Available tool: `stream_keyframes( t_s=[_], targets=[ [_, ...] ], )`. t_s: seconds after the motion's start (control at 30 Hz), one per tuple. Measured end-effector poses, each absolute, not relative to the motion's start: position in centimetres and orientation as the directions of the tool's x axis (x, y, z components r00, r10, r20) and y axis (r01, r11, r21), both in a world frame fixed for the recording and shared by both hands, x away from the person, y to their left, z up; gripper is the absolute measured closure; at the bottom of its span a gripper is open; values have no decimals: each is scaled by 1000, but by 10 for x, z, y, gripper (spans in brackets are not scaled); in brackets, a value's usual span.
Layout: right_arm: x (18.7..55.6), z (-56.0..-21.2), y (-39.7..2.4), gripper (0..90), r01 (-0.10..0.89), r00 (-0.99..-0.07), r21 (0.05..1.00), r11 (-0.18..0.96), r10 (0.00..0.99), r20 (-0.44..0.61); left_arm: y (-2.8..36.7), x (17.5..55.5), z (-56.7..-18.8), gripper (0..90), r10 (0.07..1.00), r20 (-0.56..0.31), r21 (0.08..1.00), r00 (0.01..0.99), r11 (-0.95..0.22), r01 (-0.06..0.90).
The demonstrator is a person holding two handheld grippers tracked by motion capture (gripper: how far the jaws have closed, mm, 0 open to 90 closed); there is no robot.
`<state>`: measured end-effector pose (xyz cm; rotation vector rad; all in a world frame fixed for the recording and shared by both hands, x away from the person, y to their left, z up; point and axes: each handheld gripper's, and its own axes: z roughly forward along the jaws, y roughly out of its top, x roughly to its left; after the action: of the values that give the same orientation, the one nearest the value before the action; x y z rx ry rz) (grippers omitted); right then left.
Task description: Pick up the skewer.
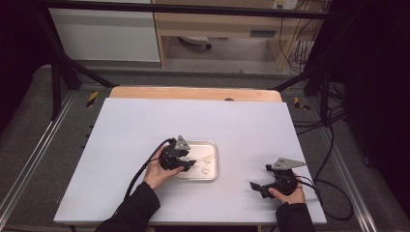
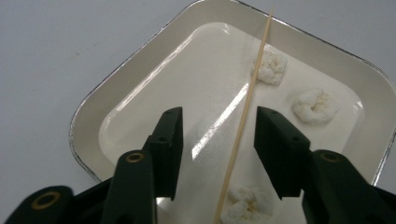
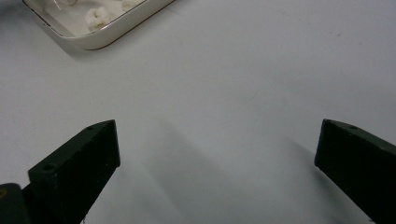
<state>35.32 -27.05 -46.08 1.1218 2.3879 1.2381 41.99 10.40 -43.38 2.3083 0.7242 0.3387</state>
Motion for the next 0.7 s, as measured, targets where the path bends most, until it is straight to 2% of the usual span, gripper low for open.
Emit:
stream_keyframes(
  t_s=[0.23, 0.47, 0.7],
  targets=[
    [353, -461, -271, 7, 526, -683, 774, 354, 718, 136, 102, 420, -436, 692, 555, 36, 683, 831, -621, 385],
    [353, -461, -270, 7, 528, -682, 772, 353, 719, 138, 101, 420, -439, 772, 537, 36, 674, 843, -636, 376],
    [353, -461, -271, 7, 525, -683, 774, 353, 718, 136, 101, 421, -441, 813, 528, 37, 670, 849, -643, 371]
  ],
)
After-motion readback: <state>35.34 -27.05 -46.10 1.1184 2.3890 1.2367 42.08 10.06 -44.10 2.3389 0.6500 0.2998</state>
